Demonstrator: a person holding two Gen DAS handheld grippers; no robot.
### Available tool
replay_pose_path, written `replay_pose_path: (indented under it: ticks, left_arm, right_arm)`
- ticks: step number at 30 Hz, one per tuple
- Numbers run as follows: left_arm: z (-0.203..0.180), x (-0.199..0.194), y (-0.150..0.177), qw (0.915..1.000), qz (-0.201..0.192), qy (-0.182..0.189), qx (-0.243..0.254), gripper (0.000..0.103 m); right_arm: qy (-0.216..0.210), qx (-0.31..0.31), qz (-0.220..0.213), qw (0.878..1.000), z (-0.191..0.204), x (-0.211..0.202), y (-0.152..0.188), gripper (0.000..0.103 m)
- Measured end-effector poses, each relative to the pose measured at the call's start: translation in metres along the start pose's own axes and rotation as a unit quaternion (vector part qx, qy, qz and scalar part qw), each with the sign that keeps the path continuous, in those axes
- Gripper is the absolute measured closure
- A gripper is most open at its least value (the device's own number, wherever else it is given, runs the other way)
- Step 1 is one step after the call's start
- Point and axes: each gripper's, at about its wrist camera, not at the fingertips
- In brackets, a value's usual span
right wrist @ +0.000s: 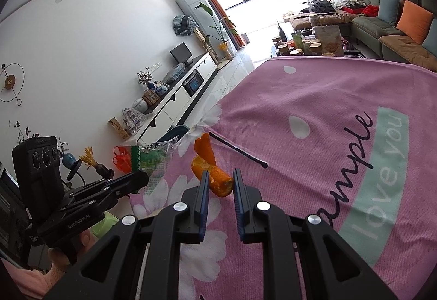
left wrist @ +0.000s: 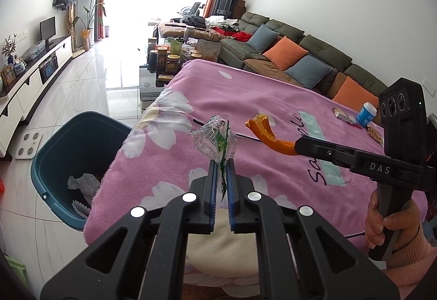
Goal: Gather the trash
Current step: 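Carry the clear wrapper and orange peel toward the teal bin with both grippers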
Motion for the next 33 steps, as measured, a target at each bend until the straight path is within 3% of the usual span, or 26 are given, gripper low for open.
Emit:
replay_pose_path:
  ticks: [33]
  left_arm:
    - [0.024,-0.015,-0.003,0.9993,-0.016,-0.029,-0.020,0.096]
  right_arm:
    - [-0.016,-0.016,0.012,1.000,0.016,0.021,-0.008,0.088]
Point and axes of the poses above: each gripper's, at about its wrist camera, not at the fingertips, and x roughly the way its jaws point, z to its left, y to its underside
